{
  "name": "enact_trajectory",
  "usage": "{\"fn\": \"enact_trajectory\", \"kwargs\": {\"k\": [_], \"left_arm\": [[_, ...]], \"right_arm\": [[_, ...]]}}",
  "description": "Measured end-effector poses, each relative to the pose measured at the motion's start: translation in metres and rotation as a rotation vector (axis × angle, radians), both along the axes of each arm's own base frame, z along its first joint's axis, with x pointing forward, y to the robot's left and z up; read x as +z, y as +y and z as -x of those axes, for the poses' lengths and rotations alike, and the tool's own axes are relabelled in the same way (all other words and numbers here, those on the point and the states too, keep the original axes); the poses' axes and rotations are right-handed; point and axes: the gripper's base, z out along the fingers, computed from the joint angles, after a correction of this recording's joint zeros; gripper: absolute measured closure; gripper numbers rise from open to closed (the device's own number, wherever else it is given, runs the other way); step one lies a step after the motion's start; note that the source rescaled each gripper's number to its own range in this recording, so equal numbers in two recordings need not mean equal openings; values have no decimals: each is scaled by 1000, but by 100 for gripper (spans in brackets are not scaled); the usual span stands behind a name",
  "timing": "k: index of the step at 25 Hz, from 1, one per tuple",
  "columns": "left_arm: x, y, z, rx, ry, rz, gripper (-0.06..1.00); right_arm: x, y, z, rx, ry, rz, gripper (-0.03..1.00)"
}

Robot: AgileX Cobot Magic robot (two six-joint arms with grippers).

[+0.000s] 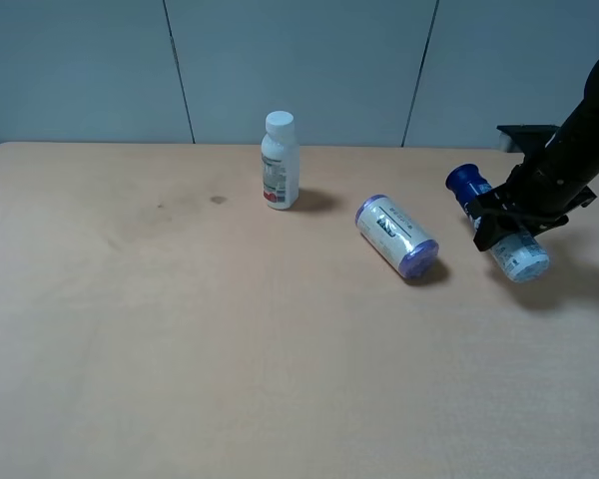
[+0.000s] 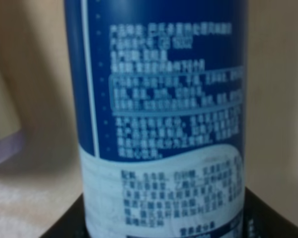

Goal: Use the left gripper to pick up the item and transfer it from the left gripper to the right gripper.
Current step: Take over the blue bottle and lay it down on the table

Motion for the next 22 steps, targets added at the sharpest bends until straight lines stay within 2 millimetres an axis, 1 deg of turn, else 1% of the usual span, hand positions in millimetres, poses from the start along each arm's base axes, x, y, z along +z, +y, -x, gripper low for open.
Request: {"fn": "enact_trajectory", "kwargs": {"k": [7, 22], "left_arm": [[0, 0, 0, 0, 0, 0, -2], [0, 0, 0, 0, -1, 0, -2]], "right_arm": [[-18, 0, -4, -2, 31, 6, 94], [-18, -1, -6, 5, 11, 19, 94]]}}
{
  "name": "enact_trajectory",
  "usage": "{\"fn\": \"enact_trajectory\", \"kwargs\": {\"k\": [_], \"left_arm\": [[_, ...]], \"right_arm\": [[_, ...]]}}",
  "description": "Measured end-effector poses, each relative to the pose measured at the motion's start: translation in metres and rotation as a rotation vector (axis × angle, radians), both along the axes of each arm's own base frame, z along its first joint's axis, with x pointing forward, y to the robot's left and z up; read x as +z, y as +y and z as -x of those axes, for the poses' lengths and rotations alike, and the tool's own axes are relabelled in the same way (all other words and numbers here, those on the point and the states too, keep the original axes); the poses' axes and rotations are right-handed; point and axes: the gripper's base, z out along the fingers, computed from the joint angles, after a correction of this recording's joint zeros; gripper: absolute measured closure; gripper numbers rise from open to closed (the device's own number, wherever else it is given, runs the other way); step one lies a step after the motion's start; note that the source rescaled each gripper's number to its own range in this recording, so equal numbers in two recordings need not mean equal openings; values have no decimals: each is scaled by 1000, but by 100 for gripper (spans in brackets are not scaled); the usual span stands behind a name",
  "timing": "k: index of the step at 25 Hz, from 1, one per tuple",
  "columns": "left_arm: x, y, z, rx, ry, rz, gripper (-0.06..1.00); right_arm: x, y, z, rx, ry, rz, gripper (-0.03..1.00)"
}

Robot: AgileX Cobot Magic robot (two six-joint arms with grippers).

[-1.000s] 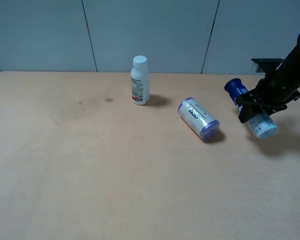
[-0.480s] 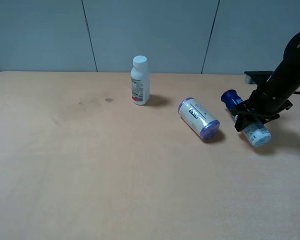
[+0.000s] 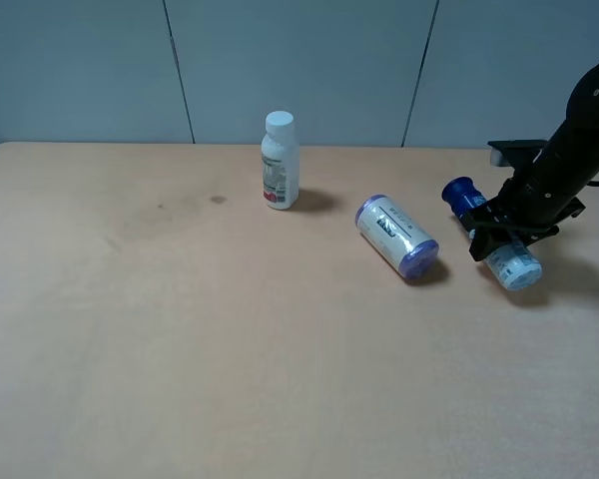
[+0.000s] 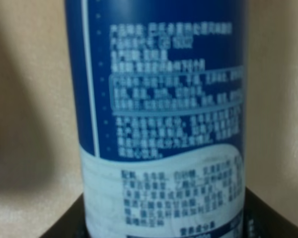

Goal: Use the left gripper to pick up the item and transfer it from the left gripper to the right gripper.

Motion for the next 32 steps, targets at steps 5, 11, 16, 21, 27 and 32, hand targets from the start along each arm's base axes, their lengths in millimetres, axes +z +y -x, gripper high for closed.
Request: {"fn": "enact_trajectory", "kwargs": {"k": [5, 11, 16, 21, 27, 32], "left_arm": [[0, 0, 0, 0, 0, 0, -2], [0, 0, 0, 0, 0, 0, -2], [0, 0, 0, 0, 0, 0, -2], [0, 0, 0, 0, 0, 0, -2], [0, 0, 0, 0, 0, 0, -2], [0, 0, 0, 0, 0, 0, -2]], "right_arm": [[1, -1, -1, -6, -11, 6, 31], [2, -1, -3, -22, -17, 9, -1], [2, -1, -3, -25, -17, 8, -1], [3, -1, -3, -26, -16, 8, -1], [38, 0, -7, -33, -65, -5, -1], [80, 0, 1, -26, -105, -16, -1]]}}
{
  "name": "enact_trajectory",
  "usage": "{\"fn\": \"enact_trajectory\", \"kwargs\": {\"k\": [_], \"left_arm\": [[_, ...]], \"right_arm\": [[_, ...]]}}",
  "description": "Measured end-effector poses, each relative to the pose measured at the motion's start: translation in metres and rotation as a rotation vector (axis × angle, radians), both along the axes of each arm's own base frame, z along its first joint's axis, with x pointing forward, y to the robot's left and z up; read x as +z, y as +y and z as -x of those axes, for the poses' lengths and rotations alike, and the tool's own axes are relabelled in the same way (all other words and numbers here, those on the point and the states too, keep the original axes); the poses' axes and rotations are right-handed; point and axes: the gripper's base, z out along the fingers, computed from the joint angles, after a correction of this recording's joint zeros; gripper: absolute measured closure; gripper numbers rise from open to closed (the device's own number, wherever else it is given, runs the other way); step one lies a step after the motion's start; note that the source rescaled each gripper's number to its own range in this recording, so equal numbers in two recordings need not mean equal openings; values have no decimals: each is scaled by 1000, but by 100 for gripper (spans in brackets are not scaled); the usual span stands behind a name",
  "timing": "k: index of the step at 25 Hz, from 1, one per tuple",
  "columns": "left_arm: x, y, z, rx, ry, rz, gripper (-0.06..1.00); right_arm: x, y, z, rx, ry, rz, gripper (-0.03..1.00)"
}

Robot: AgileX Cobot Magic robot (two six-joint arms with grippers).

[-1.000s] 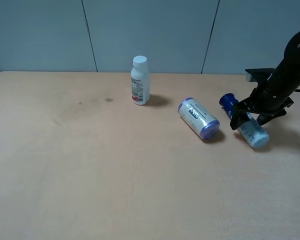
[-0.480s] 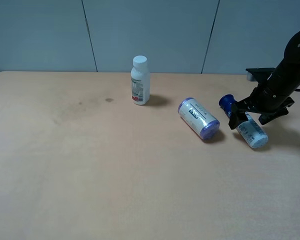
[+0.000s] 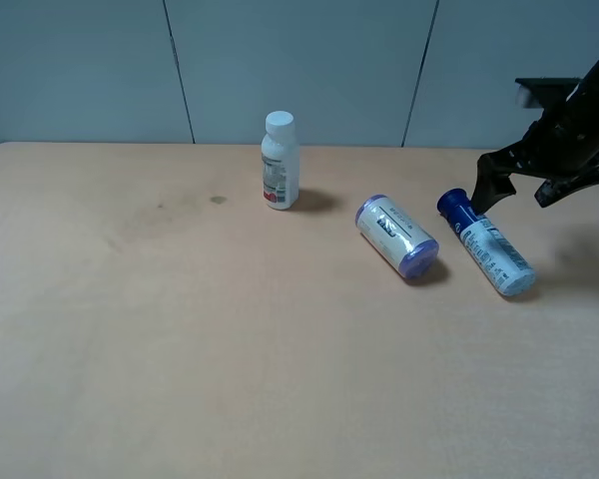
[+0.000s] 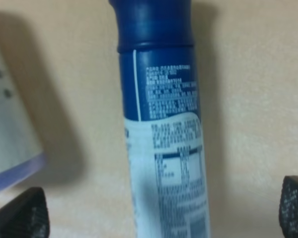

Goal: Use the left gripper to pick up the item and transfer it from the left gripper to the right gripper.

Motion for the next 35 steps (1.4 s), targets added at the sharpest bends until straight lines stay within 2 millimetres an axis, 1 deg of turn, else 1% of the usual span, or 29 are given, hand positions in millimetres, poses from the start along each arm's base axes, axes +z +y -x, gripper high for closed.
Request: {"fn": "enact_trajectory", "kwargs": {"k": [5, 8, 11, 15, 21, 26, 29, 35], "left_arm": [[0, 0, 0, 0, 0, 0, -2], [0, 0, 0, 0, 0, 0, -2], [0, 0, 0, 0, 0, 0, -2], [0, 0, 0, 0, 0, 0, -2], [0, 0, 0, 0, 0, 0, -2], [0, 0, 0, 0, 0, 0, -2], [0, 0, 0, 0, 0, 0, -2], [0, 0, 0, 0, 0, 0, -2]], "right_arm": [[41, -1, 21, 2, -66, -9, -1], [68, -2, 38, -1, -122, -17, -2], [90, -2, 55, -1, -170, -22, -2], [116, -4, 82, 7, -210, -25, -3], [143, -5, 125, -7, -223, -41, -3], [147, -8, 165, -23, -235, -52, -3], [138, -9, 190, -26, -246, -54, -3], [101, -12, 242, -26, -238, -54, -3]]}}
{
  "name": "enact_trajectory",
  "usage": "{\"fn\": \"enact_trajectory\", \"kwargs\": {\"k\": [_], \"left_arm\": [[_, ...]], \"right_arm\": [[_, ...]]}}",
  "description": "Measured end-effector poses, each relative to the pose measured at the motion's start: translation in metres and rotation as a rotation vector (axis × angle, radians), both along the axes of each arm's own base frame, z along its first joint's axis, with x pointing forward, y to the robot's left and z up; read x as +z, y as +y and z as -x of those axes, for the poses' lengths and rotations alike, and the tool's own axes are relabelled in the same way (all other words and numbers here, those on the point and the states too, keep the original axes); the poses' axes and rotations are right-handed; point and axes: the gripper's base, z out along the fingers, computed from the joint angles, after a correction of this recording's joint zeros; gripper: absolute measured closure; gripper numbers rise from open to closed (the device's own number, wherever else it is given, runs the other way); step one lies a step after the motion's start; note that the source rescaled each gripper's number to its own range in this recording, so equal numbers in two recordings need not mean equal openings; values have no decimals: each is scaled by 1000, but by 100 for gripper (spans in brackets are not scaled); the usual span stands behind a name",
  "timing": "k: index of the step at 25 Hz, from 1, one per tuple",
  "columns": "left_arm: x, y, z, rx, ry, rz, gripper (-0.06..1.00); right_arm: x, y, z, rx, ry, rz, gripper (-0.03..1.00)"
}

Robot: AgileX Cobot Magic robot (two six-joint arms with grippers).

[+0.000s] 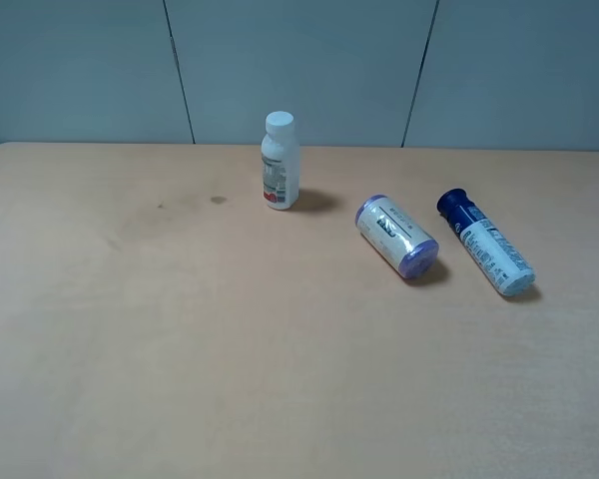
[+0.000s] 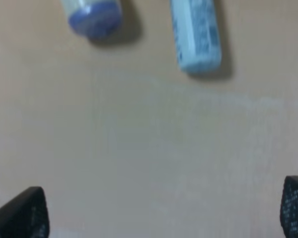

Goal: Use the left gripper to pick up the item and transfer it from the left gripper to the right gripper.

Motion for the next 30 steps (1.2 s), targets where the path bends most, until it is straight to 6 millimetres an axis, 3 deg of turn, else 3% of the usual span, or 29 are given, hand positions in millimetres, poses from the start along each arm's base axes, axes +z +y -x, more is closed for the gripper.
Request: {"fn": "enact_trajectory", "kwargs": {"k": [8, 16, 21, 30], "left_arm": [[0, 0, 0, 0, 0, 0, -2], [0, 0, 0, 0, 0, 0, -2], [0, 0, 0, 0, 0, 0, -2], [0, 0, 0, 0, 0, 0, -2]], "right_arm": [[-33, -4, 56, -15, -219, -18, -3], [-39, -8, 95, -29, -503, -26, -3], [-48, -13, 107, -102, -563, -41, -3], [-50, -15, 105, -137, -575, -34, -3]]}}
